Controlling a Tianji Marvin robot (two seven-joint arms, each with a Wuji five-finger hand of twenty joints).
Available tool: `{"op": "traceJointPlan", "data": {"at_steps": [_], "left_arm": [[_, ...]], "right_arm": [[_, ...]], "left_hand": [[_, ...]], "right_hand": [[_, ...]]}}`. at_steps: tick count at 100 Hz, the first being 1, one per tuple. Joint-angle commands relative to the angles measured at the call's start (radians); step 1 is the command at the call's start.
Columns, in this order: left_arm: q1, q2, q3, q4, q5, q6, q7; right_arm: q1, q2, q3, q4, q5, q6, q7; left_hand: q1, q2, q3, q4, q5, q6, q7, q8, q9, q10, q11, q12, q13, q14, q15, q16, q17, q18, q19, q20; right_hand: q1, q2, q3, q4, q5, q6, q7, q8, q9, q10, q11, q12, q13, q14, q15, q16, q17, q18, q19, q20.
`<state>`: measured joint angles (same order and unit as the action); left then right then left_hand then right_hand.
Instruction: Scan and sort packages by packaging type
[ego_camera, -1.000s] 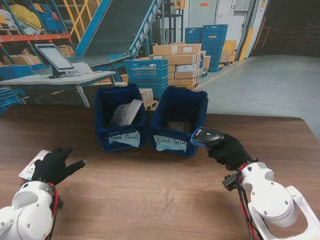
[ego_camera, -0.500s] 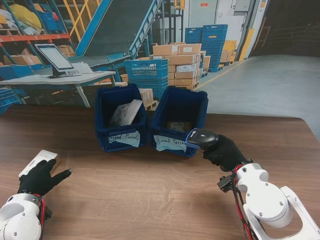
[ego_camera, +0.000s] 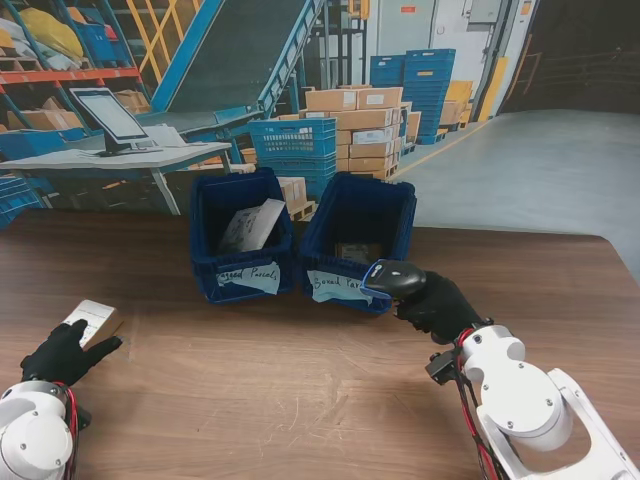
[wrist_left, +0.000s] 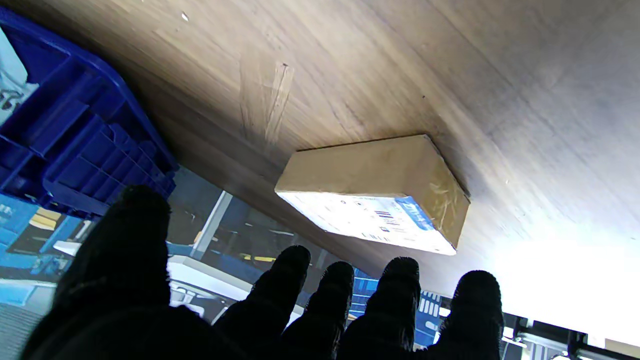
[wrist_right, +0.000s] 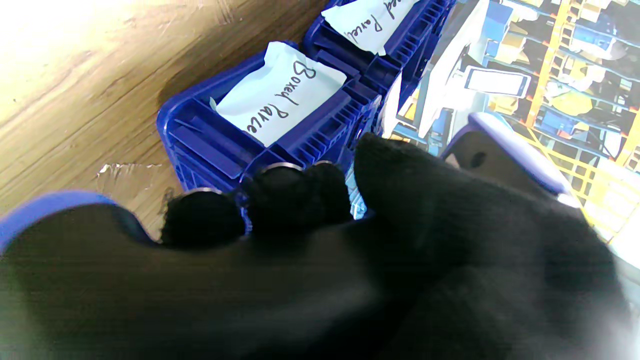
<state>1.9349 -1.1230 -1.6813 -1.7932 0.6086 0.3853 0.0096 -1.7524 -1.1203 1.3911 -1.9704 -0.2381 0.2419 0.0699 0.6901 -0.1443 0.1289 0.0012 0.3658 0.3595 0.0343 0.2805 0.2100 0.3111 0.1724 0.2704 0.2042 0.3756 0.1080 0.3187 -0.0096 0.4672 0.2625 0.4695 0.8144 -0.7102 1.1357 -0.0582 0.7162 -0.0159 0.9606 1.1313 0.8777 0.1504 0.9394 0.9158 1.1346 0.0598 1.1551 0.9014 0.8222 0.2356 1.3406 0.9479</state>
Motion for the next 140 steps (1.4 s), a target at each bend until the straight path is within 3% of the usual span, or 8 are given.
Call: {"op": "traceJointPlan", "data": {"at_steps": [1, 24, 45, 68, 96, 140], "left_arm": [[-0.007, -0.004, -0.004, 0.005, 0.001, 0.007, -0.015], [-0.025, 0.009, -0.021, 0.014, 0.034, 0.013, -0.068], [-0.050, 0.032, -0.031, 0.048, 0.097, -0.004, -0.157], [-0.084, 0.043, -0.044, 0.076, 0.098, 0.023, -0.208], [-0.102, 0.066, -0.059, 0.080, 0.205, 0.040, -0.308], [-0.150, 0.085, -0.031, 0.139, 0.336, 0.028, -0.383]], "right_arm": [[0.004, -0.007, -0.006, -0.002, 0.001, 0.002, 0.015], [0.015, -0.008, -0.018, 0.005, 0.002, -0.003, 0.010], [0.016, -0.010, -0.024, 0.011, 0.007, -0.008, 0.004], [0.011, -0.009, -0.028, 0.015, 0.009, -0.017, 0.008], [0.011, -0.011, -0.039, 0.030, 0.022, -0.024, 0.001], [0.007, -0.010, -0.033, 0.043, 0.037, -0.025, 0.010]], "left_hand": [[0.009, 0.018, -0.012, 0.030, -0.042, 0.022, -0.019, -0.017, -0.050, 0.008, -0.012, 0.010, -0.046, 0.008, -0.027, -0.007, -0.020, -0.012, -0.040, 0.000], [0.005, 0.015, -0.008, 0.027, -0.050, 0.021, -0.021, -0.020, -0.054, 0.005, -0.017, 0.009, -0.051, 0.004, -0.030, -0.007, -0.018, -0.012, -0.051, 0.006], [-0.011, 0.019, -0.007, 0.025, -0.064, 0.032, -0.021, -0.017, -0.059, 0.004, -0.027, 0.010, -0.055, 0.002, -0.032, -0.008, -0.017, -0.014, -0.059, 0.010], [-0.014, 0.028, -0.005, 0.023, -0.070, 0.032, -0.020, -0.015, -0.060, 0.004, -0.029, 0.016, -0.061, -0.002, -0.034, -0.008, -0.020, -0.017, -0.066, 0.015], [-0.019, 0.043, -0.014, 0.023, -0.105, 0.042, -0.031, -0.016, -0.083, 0.003, -0.070, 0.010, -0.074, -0.003, -0.038, -0.009, -0.022, -0.019, -0.072, 0.023], [-0.041, 0.064, -0.043, 0.024, -0.130, 0.060, -0.037, -0.020, -0.081, 0.012, -0.102, 0.022, -0.078, -0.003, -0.038, -0.010, -0.020, -0.016, -0.072, 0.030]], "right_hand": [[0.097, 0.067, 0.121, 0.021, 0.040, -0.060, 0.000, 0.000, 0.011, 0.023, -0.010, 0.009, 0.024, 0.006, 0.028, 0.019, 0.008, 0.002, 0.057, 0.024], [0.096, 0.068, 0.122, 0.021, 0.039, -0.061, 0.000, 0.000, 0.011, 0.022, -0.009, 0.009, 0.024, 0.002, 0.028, 0.019, 0.008, 0.002, 0.058, 0.025], [0.096, 0.068, 0.120, 0.021, 0.039, -0.061, 0.000, 0.000, 0.011, 0.023, -0.009, 0.008, 0.023, 0.003, 0.028, 0.018, 0.008, 0.002, 0.058, 0.025], [0.096, 0.068, 0.120, 0.022, 0.039, -0.061, 0.000, -0.001, 0.011, 0.023, -0.009, 0.008, 0.024, 0.001, 0.029, 0.019, 0.010, 0.003, 0.060, 0.025], [0.096, 0.069, 0.120, 0.021, 0.039, -0.061, 0.001, 0.000, 0.011, 0.023, -0.009, 0.009, 0.024, -0.001, 0.029, 0.018, 0.011, 0.002, 0.060, 0.024], [0.096, 0.069, 0.120, 0.022, 0.039, -0.061, 0.001, -0.001, 0.011, 0.023, -0.008, 0.008, 0.025, 0.000, 0.030, 0.018, 0.013, 0.002, 0.062, 0.024]]}}
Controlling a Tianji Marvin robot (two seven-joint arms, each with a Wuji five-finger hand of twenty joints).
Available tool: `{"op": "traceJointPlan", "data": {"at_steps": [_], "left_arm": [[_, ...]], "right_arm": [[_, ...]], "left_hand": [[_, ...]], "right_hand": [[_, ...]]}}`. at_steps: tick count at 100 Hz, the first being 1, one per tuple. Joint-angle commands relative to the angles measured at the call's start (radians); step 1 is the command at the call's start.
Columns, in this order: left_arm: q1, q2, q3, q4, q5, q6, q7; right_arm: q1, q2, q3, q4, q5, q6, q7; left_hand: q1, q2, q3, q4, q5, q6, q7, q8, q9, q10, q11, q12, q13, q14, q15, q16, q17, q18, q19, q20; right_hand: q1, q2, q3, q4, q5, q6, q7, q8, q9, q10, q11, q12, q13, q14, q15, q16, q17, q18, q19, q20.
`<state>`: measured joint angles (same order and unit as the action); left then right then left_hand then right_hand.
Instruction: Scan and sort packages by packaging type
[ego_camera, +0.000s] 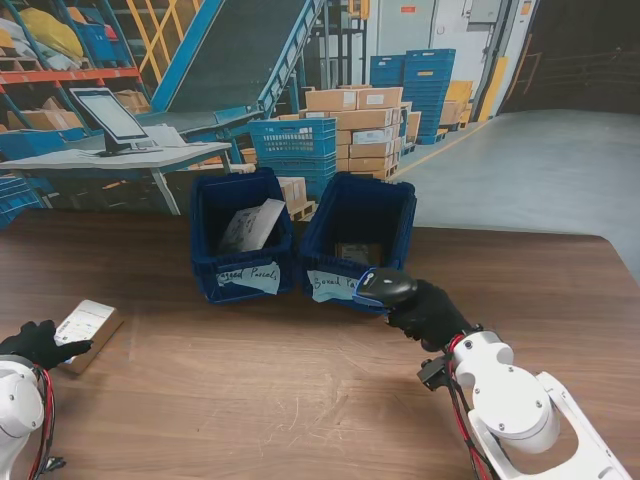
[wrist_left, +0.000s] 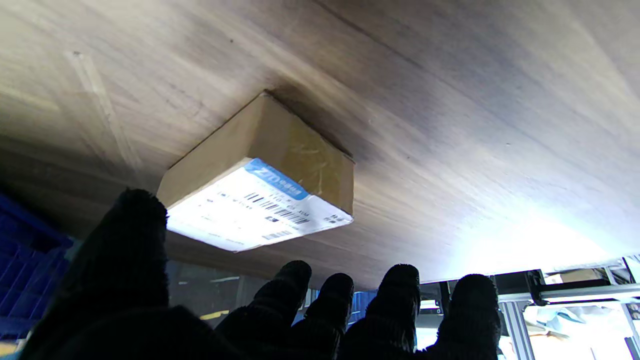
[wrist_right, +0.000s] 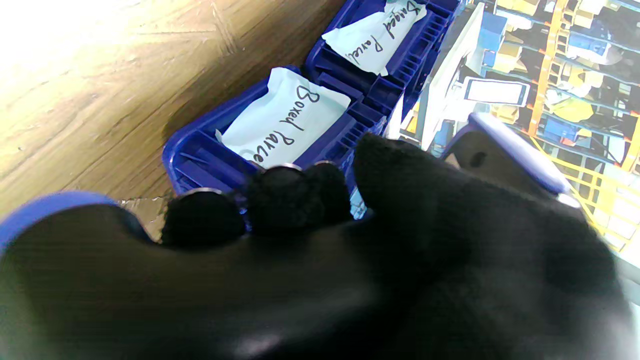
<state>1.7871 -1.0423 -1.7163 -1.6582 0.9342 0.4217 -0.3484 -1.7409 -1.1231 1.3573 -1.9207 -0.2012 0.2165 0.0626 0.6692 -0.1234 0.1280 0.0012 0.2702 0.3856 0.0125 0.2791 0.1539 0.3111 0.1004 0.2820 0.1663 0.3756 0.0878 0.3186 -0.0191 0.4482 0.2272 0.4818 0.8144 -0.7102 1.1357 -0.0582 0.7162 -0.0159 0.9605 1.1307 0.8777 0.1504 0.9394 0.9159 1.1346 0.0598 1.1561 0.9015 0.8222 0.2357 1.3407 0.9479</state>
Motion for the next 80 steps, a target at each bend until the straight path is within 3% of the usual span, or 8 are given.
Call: {"op": "traceJointPlan", "data": {"at_steps": [1, 10, 51, 80], "left_arm": [[-0.003, 0.005, 0.004, 0.005, 0.014, -0.010, -0.027], [-0.011, 0.008, 0.006, 0.017, 0.027, -0.018, -0.043], [-0.050, 0.019, 0.030, 0.092, 0.048, -0.046, -0.075], [-0.076, 0.008, 0.051, 0.126, 0.016, -0.003, 0.015]], "right_arm": [[-0.004, -0.007, 0.001, -0.006, 0.000, 0.001, 0.018], [0.000, -0.007, 0.001, -0.007, -0.001, 0.005, 0.020], [0.014, -0.005, -0.008, -0.006, -0.007, 0.012, 0.026], [0.018, -0.006, -0.010, -0.004, -0.005, 0.018, 0.028]], "left_hand": [[-0.021, 0.044, -0.044, 0.024, -0.034, 0.034, -0.015, -0.019, -0.023, 0.011, -0.031, 0.011, -0.039, -0.003, -0.017, -0.010, -0.010, 0.003, -0.037, 0.018], [-0.025, 0.043, -0.057, 0.027, -0.035, 0.036, -0.016, -0.023, -0.005, 0.012, -0.072, 0.010, -0.039, -0.003, -0.017, -0.011, -0.011, 0.004, -0.036, 0.018], [-0.056, 0.040, -0.078, 0.020, -0.039, 0.034, -0.016, -0.027, -0.009, 0.010, -0.076, 0.022, -0.045, -0.007, -0.020, -0.013, -0.016, 0.003, -0.036, 0.016], [-0.051, 0.029, -0.071, 0.021, -0.031, 0.037, -0.014, -0.029, -0.003, 0.014, -0.075, 0.025, -0.037, -0.004, -0.014, -0.011, -0.014, 0.006, -0.031, 0.016]], "right_hand": [[0.096, 0.069, 0.120, 0.022, 0.038, -0.061, 0.001, 0.000, 0.011, 0.023, -0.008, 0.008, 0.025, 0.001, 0.029, 0.018, 0.013, 0.002, 0.062, 0.024], [0.096, 0.069, 0.121, 0.022, 0.038, -0.061, 0.001, 0.000, 0.010, 0.024, -0.008, 0.008, 0.024, 0.001, 0.029, 0.018, 0.013, 0.002, 0.062, 0.024], [0.096, 0.068, 0.122, 0.023, 0.040, -0.060, 0.002, 0.000, 0.012, 0.024, -0.007, 0.007, 0.026, 0.002, 0.030, 0.018, 0.012, 0.002, 0.062, 0.023], [0.096, 0.067, 0.122, 0.022, 0.039, -0.061, 0.001, -0.001, 0.012, 0.023, -0.008, 0.007, 0.025, 0.003, 0.030, 0.017, 0.012, 0.004, 0.062, 0.023]]}}
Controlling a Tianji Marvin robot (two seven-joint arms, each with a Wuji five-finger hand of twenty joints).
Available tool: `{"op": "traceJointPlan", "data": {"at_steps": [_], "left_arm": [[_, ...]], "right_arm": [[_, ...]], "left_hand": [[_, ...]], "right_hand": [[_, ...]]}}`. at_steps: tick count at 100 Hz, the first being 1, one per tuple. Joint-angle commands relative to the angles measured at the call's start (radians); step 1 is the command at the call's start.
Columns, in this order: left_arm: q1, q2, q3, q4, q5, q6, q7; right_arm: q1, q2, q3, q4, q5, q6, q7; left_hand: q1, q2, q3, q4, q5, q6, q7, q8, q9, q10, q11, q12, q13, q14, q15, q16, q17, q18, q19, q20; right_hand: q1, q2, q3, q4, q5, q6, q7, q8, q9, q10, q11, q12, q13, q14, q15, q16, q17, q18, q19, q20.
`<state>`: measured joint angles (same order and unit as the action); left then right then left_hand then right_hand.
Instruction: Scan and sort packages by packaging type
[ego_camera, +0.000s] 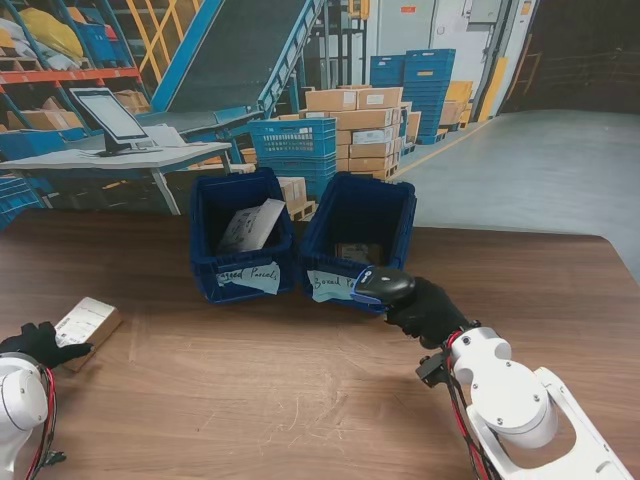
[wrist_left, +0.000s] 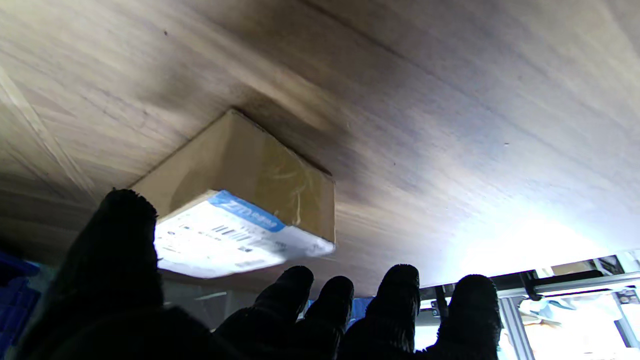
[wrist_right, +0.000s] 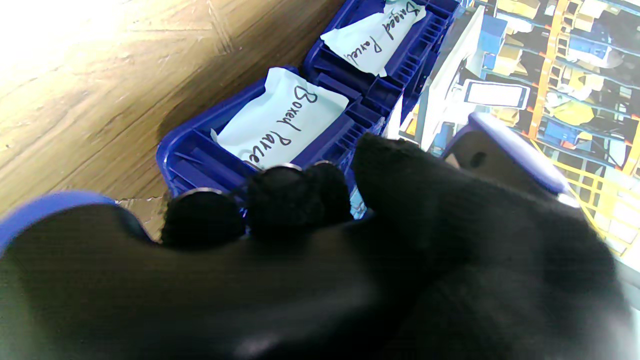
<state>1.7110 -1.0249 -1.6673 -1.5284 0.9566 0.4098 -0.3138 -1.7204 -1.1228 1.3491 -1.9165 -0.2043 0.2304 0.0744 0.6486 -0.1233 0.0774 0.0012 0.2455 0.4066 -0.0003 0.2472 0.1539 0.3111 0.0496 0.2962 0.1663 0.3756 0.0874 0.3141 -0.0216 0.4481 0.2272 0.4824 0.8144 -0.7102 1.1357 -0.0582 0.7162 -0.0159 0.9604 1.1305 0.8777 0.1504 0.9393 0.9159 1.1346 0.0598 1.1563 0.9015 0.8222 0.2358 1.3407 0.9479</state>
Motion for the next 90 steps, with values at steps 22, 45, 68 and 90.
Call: {"op": "traceJointPlan", "data": {"at_steps": [22, 45, 68, 90], "left_arm": [[-0.014, -0.010, 0.008, 0.007, 0.020, 0.035, -0.010], [-0.049, -0.009, 0.031, 0.049, 0.050, 0.040, 0.009], [-0.082, -0.005, 0.055, 0.083, 0.048, 0.042, 0.001], [-0.112, 0.000, 0.082, 0.119, 0.055, 0.053, -0.016]], "right_arm": [[-0.003, -0.006, -0.001, -0.006, -0.001, 0.003, 0.016], [0.003, -0.006, -0.003, 0.000, 0.002, 0.003, 0.018], [0.014, -0.006, -0.012, 0.009, 0.004, 0.002, 0.018], [0.019, -0.005, -0.016, 0.015, 0.006, -0.001, 0.026]], "left_hand": [[-0.039, 0.017, -0.020, 0.020, -0.007, 0.023, -0.003, 0.001, -0.002, 0.018, -0.025, 0.013, -0.037, 0.000, -0.014, -0.006, -0.014, 0.009, -0.029, 0.013], [-0.049, -0.012, -0.025, 0.010, 0.013, 0.027, -0.001, -0.003, 0.024, 0.023, -0.018, 0.015, -0.024, 0.001, -0.009, -0.004, -0.004, 0.018, -0.021, 0.013], [-0.049, -0.016, -0.032, 0.000, 0.027, 0.029, 0.001, -0.006, 0.038, 0.024, -0.017, 0.018, -0.021, 0.002, -0.008, -0.004, -0.005, 0.020, -0.019, 0.010], [-0.021, -0.063, -0.034, -0.004, 0.057, 0.042, 0.010, -0.005, 0.058, 0.036, -0.014, 0.019, 0.000, 0.016, 0.002, 0.000, -0.001, 0.026, -0.011, 0.007]], "right_hand": [[0.096, 0.067, 0.122, 0.022, 0.040, -0.060, 0.001, -0.001, 0.012, 0.024, -0.007, 0.007, 0.025, 0.000, 0.030, 0.018, 0.012, 0.005, 0.063, 0.023], [0.097, 0.067, 0.122, 0.021, 0.040, -0.060, 0.002, 0.000, 0.012, 0.024, -0.008, 0.007, 0.025, 0.004, 0.030, 0.018, 0.010, 0.003, 0.062, 0.023], [0.097, 0.067, 0.122, 0.021, 0.039, -0.059, 0.002, 0.000, 0.011, 0.025, -0.007, 0.007, 0.026, 0.001, 0.030, 0.018, 0.010, 0.003, 0.062, 0.023], [0.096, 0.067, 0.122, 0.021, 0.040, -0.060, 0.002, 0.000, 0.012, 0.023, -0.007, 0.007, 0.025, 0.003, 0.029, 0.018, 0.009, 0.003, 0.062, 0.023]]}}
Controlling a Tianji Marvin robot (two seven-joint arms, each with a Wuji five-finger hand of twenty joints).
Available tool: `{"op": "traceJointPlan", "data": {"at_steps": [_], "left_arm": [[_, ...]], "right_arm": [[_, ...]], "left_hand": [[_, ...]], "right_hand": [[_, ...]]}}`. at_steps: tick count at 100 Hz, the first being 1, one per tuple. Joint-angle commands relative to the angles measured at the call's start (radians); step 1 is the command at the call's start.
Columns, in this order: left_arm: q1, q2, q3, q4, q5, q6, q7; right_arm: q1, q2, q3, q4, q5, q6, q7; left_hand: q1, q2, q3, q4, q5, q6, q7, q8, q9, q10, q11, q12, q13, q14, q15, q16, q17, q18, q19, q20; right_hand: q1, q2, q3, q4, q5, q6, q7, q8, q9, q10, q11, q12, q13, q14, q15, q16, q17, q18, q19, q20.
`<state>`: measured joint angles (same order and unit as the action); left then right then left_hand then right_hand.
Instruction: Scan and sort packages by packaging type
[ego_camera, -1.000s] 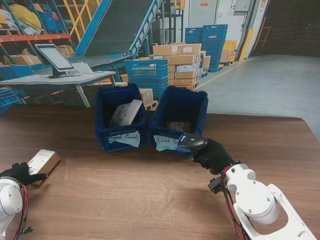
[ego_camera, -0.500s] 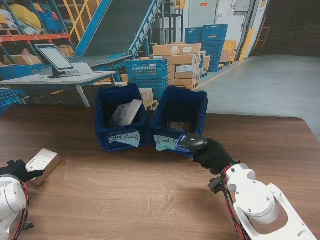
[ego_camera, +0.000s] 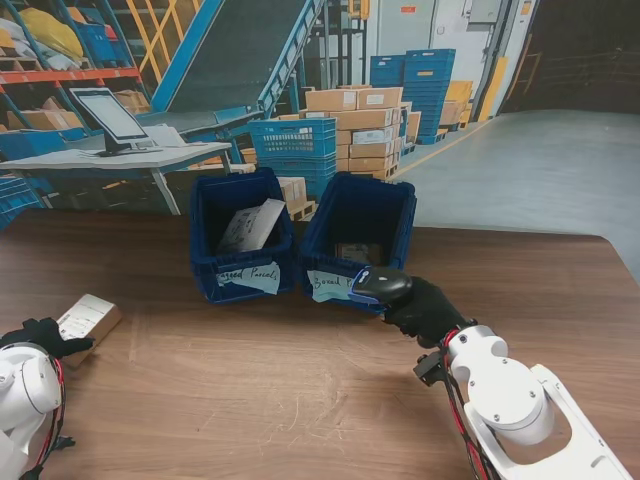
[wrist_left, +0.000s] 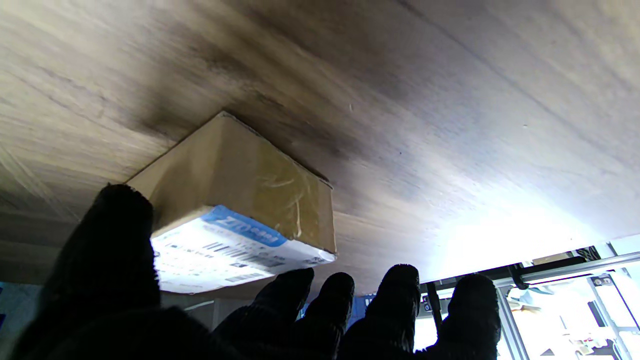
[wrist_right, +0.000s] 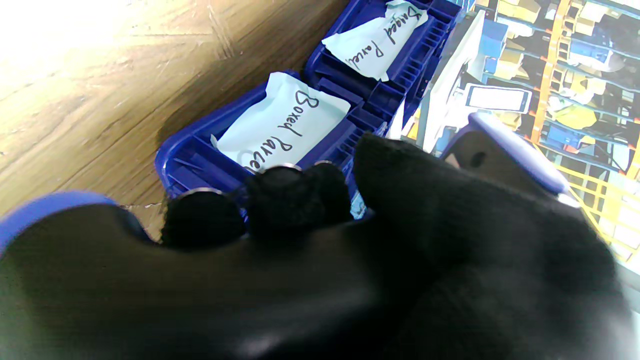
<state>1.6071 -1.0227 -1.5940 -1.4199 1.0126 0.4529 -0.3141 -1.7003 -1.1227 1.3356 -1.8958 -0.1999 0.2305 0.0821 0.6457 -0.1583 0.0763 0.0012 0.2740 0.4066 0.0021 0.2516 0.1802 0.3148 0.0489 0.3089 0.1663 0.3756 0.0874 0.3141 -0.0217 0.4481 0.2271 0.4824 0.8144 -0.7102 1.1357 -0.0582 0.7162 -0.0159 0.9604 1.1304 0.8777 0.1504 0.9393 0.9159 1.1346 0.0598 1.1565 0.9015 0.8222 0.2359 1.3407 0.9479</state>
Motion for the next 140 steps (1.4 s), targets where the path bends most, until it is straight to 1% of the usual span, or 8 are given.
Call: {"op": "traceJointPlan", "data": {"at_steps": [1, 14, 49, 65, 83, 91, 101, 140], "left_arm": [[-0.009, -0.002, 0.010, 0.012, -0.001, 0.012, -0.016], [-0.026, 0.000, 0.030, 0.039, 0.008, 0.019, -0.011], [-0.072, -0.015, 0.109, 0.117, -0.011, 0.098, 0.131], [-0.088, -0.026, 0.128, 0.148, -0.031, 0.119, 0.205], [-0.104, -0.041, 0.135, 0.188, -0.070, 0.124, 0.296], [-0.109, -0.049, 0.132, 0.204, -0.095, 0.114, 0.340], [-0.111, -0.059, 0.124, 0.214, -0.113, 0.101, 0.391], [-0.075, -0.067, 0.091, 0.163, -0.121, 0.079, 0.417]], "right_arm": [[-0.001, -0.005, -0.002, -0.006, 0.002, -0.001, 0.019], [-0.001, -0.003, 0.000, -0.005, 0.002, -0.002, 0.024], [0.002, -0.002, 0.005, -0.006, -0.002, 0.001, 0.028], [0.003, -0.003, 0.005, -0.005, -0.002, -0.001, 0.027], [0.001, -0.003, 0.008, -0.005, -0.003, -0.001, 0.027], [0.000, -0.002, 0.009, -0.005, -0.002, 0.000, 0.029], [-0.002, -0.003, 0.009, -0.005, -0.002, 0.000, 0.027], [-0.003, -0.006, 0.009, -0.003, 0.003, -0.009, 0.015]], "left_hand": [[-0.013, -0.036, -0.032, -0.004, 0.030, 0.042, 0.008, -0.010, 0.034, 0.033, -0.013, 0.007, 0.003, 0.018, 0.004, 0.000, -0.001, 0.026, -0.011, 0.007], [0.027, -0.119, -0.017, -0.009, 0.075, 0.055, 0.019, -0.009, 0.089, 0.051, 0.000, 0.013, 0.057, 0.037, 0.032, 0.015, 0.021, 0.044, 0.012, 0.009], [-0.097, -0.362, 0.589, -0.027, 0.277, -0.010, 0.100, 0.082, 0.340, 0.013, 0.072, 0.175, 0.272, 0.032, 0.210, 0.212, 0.076, 0.084, 0.332, 0.108], [-0.031, -0.405, 0.730, 0.017, 0.351, -0.074, 0.206, 0.226, 0.359, -0.044, 0.367, 0.319, 0.385, 0.009, 0.343, 0.365, 0.130, 0.100, 0.518, 0.186], [0.095, -0.438, 0.796, 0.074, 0.358, -0.142, 0.544, 0.399, 0.487, -0.093, 0.592, 0.323, 0.559, -0.013, 0.508, 0.491, 0.246, 0.149, 0.750, 0.288], [0.230, -0.534, 0.806, -0.004, 0.353, -0.191, 0.750, 0.402, 0.622, -0.113, 0.537, 0.523, 0.639, -0.024, 0.599, 0.544, 0.304, 0.169, 0.820, 0.319], [0.350, -0.581, 0.815, -0.002, 0.397, -0.252, 0.937, 0.366, 0.770, -0.141, 0.490, 0.627, 0.747, -0.018, 0.675, 0.650, 0.375, 0.196, 0.890, 0.357], [0.370, -0.633, 0.849, -0.004, 0.459, -0.294, 1.059, 0.350, 0.828, -0.139, 0.524, 0.620, 0.825, -0.008, 0.720, 0.702, 0.443, 0.217, 0.953, 0.394]], "right_hand": [[0.096, 0.067, 0.122, 0.021, 0.040, -0.060, 0.002, 0.000, 0.012, 0.024, -0.007, 0.007, 0.025, 0.003, 0.029, 0.018, 0.011, 0.003, 0.062, 0.023], [0.096, 0.067, 0.122, 0.021, 0.040, -0.061, 0.002, 0.000, 0.012, 0.023, -0.007, 0.007, 0.025, 0.002, 0.029, 0.018, 0.009, 0.002, 0.062, 0.023], [0.096, 0.067, 0.121, 0.021, 0.040, -0.062, 0.002, -0.001, 0.011, 0.023, -0.008, 0.007, 0.025, 0.004, 0.029, 0.018, 0.011, 0.006, 0.062, 0.023], [0.095, 0.069, 0.121, 0.022, 0.039, -0.061, 0.002, -0.001, 0.012, 0.022, -0.008, 0.007, 0.024, 0.005, 0.029, 0.018, 0.009, 0.002, 0.061, 0.023], [0.095, 0.069, 0.121, 0.022, 0.039, -0.062, 0.002, -0.002, 0.012, 0.023, -0.008, 0.006, 0.025, 0.001, 0.029, 0.018, 0.011, 0.003, 0.063, 0.023], [0.096, 0.069, 0.120, 0.022, 0.038, -0.062, 0.001, -0.002, 0.011, 0.024, -0.008, 0.006, 0.025, 0.003, 0.029, 0.018, 0.011, 0.004, 0.062, 0.023], [0.096, 0.070, 0.119, 0.021, 0.039, -0.062, 0.002, -0.002, 0.011, 0.023, -0.008, 0.006, 0.025, 0.002, 0.029, 0.018, 0.011, 0.005, 0.062, 0.023], [0.096, 0.069, 0.120, 0.022, 0.038, -0.061, 0.001, -0.002, 0.012, 0.024, -0.008, 0.006, 0.026, 0.004, 0.029, 0.018, 0.011, 0.004, 0.063, 0.023]]}}
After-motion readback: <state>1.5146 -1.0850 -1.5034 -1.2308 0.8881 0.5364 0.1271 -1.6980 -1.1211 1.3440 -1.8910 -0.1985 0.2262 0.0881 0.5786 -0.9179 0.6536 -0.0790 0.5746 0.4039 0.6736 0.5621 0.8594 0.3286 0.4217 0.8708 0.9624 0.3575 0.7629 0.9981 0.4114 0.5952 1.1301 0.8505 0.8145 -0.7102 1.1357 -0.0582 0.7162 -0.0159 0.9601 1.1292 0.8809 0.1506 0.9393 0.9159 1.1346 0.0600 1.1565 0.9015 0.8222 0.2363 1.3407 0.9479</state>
